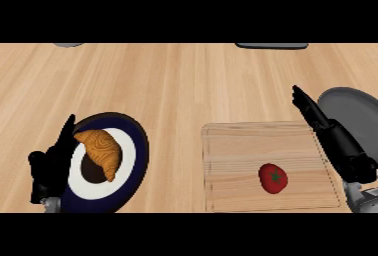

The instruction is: Pick the tomato from the cutting board and place it in the pan

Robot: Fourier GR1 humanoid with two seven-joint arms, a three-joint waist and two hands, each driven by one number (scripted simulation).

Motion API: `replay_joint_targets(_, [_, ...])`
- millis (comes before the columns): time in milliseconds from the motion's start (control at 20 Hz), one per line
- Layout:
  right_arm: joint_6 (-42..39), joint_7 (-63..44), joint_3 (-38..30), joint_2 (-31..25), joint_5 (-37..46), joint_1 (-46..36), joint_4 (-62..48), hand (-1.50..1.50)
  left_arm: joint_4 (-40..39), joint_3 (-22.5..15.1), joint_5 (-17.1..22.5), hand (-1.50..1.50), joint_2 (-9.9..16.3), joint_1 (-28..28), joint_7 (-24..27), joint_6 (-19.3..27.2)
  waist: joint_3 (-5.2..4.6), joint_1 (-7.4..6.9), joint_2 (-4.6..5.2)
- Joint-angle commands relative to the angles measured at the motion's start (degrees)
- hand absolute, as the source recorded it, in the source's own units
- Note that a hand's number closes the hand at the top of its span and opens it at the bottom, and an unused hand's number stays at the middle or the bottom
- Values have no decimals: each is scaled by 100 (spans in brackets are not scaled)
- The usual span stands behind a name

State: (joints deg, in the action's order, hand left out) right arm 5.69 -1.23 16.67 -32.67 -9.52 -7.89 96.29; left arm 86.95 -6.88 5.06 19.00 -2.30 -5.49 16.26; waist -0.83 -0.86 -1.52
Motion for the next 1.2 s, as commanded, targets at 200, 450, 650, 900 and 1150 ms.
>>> replay_joint_targets(200, [-2244,1095,299,474,-1785,-617,272,150,545,-519,137,0,-492,621,685,-444,113,-94,201])
replay_joint_targets(450, [-3433,2455,-865,-630,-1888,-53,-1264,-150,283,-745,310,0,-880,576,1158,-710,98,121,202])
replay_joint_targets(650, [-4654,3691,-1247,-1348,-1319,-259,-2093,-150,366,-809,273,0,-888,400,1207,-765,95,40,178])
replay_joint_targets(900, [-4401,4518,-978,-1316,122,-1007,-2895,-150,457,-821,237,0,-939,357,1270,-796,95,-69,181])
replay_joint_targets(1150, [-4341,4341,-580,-1674,720,-1167,-2425,-150,309,-822,143,0,-1047,566,1168,-755,88,9,165])
